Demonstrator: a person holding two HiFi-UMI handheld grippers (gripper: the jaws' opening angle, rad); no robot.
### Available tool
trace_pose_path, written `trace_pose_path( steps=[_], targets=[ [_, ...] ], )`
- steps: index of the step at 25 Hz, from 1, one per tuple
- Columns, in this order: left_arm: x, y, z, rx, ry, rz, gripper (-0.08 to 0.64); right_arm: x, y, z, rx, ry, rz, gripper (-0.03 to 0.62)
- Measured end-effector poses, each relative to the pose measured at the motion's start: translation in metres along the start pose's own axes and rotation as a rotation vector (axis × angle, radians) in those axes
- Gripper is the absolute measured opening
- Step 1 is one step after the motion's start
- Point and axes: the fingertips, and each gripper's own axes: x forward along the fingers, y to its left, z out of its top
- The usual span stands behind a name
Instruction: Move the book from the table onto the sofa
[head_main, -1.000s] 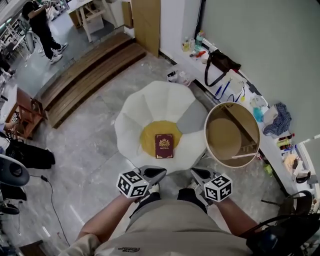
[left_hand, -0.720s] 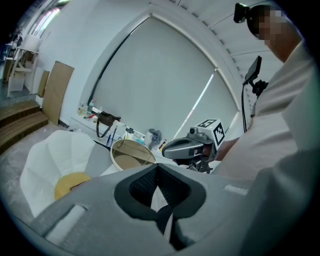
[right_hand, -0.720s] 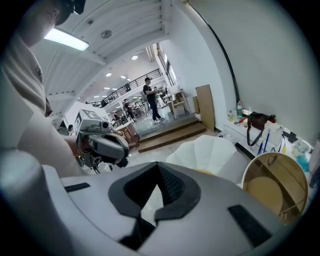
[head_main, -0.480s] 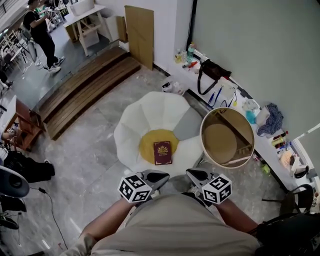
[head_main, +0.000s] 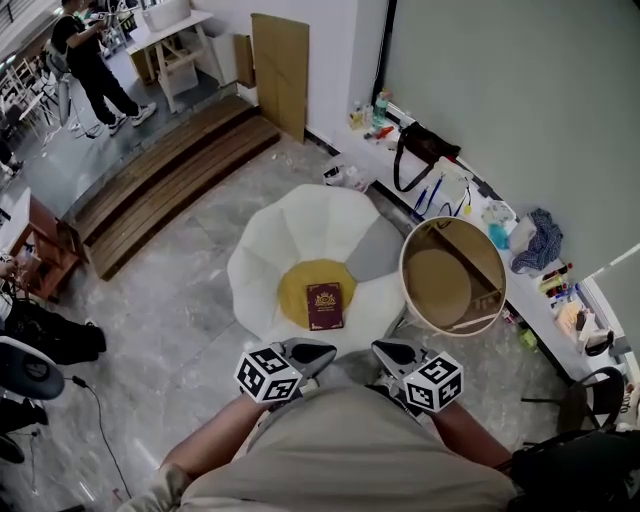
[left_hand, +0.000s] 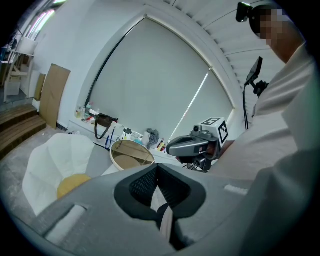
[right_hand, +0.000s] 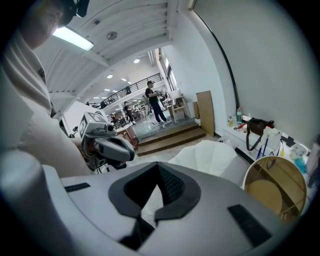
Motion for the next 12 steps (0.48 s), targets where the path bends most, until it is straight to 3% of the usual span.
trace_pose_path(
  steps=[12],
  targets=[
    [0.0011, 0.0034, -0.0013, 0.009, 0.002, 0.006, 0.008, -0.0045, -0.002, -0.0007, -0.003, -0.006, -0.023, 0.012]
  ],
)
